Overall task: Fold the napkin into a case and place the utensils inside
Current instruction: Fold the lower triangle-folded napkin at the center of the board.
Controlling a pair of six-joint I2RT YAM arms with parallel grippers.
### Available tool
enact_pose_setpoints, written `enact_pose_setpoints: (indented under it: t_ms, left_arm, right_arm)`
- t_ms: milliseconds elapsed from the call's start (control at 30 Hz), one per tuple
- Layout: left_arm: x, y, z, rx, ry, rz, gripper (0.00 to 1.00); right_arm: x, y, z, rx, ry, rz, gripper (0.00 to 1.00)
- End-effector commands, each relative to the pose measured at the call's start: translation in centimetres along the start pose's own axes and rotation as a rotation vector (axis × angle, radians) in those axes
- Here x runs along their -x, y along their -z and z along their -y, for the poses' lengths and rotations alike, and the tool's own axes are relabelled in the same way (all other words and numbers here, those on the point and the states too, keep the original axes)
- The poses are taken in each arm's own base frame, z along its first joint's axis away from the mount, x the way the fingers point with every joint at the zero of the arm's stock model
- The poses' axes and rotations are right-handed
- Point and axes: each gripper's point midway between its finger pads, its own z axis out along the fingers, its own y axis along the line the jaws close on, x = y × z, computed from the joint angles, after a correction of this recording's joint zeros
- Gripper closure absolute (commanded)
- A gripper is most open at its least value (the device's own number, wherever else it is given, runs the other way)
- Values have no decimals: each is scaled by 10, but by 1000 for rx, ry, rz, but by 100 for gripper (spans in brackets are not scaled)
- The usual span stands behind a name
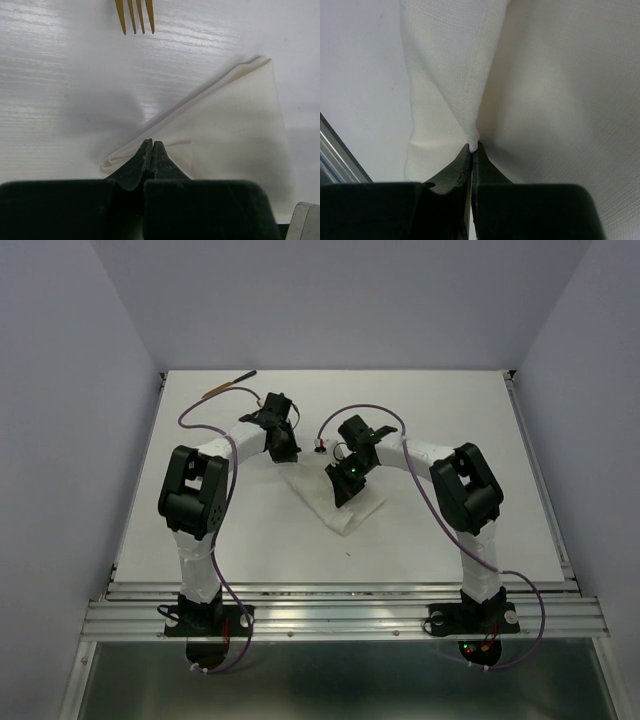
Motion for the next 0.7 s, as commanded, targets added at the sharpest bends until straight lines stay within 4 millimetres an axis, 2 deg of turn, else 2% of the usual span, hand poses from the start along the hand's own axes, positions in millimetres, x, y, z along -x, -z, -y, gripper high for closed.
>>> enact_pose_setpoints:
  t_ms: [0,400,667]
  left_arm:
    - [24,15,7,-7,22,75,100]
    - [27,7,5,7,25,72,100]
    - [27,7,5,11,22,75,100]
  right_arm:
    - [17,18,3,-54,42,36,99]
    - [29,33,3,-94,71,58,99]
    - [32,24,12,-107,75,44,99]
